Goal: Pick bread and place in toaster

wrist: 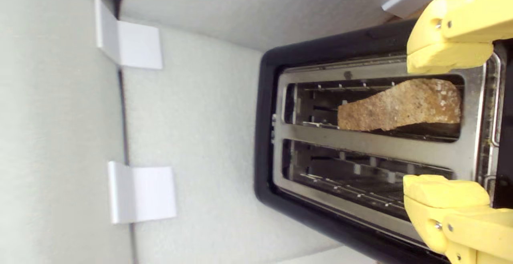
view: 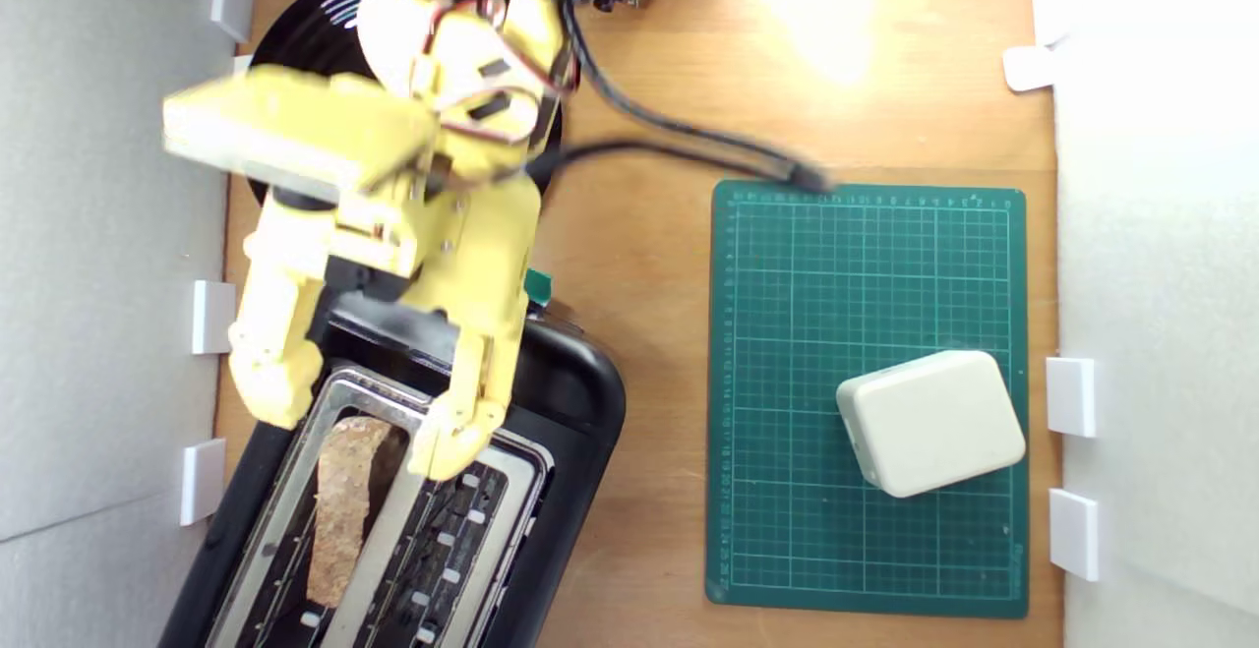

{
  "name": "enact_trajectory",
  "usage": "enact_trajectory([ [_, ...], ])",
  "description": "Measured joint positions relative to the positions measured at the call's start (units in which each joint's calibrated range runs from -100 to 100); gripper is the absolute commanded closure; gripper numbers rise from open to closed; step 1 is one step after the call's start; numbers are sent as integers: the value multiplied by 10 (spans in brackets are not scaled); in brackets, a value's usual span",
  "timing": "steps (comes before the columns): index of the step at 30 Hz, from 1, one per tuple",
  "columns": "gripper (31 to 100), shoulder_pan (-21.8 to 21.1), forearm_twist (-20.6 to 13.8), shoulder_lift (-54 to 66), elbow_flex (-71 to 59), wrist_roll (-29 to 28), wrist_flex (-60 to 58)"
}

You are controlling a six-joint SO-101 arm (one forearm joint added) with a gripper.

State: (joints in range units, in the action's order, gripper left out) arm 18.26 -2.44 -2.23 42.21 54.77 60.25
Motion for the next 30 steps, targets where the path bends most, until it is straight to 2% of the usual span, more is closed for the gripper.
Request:
enact_trajectory([
  [5, 439, 19, 0, 114, -2, -14, 0],
  [8, 439, 16, 5, 181, -13, -63, 0],
  [14, 439, -90, 13, 276, -75, -198, 0],
  [19, 439, -143, 5, 326, -173, -301, 0],
  [22, 445, -179, 15, 367, -252, -349, 0],
  [25, 509, -202, 3, 419, -356, -361, 0],
  [30, 638, -255, 11, 532, -585, -347, 0],
])
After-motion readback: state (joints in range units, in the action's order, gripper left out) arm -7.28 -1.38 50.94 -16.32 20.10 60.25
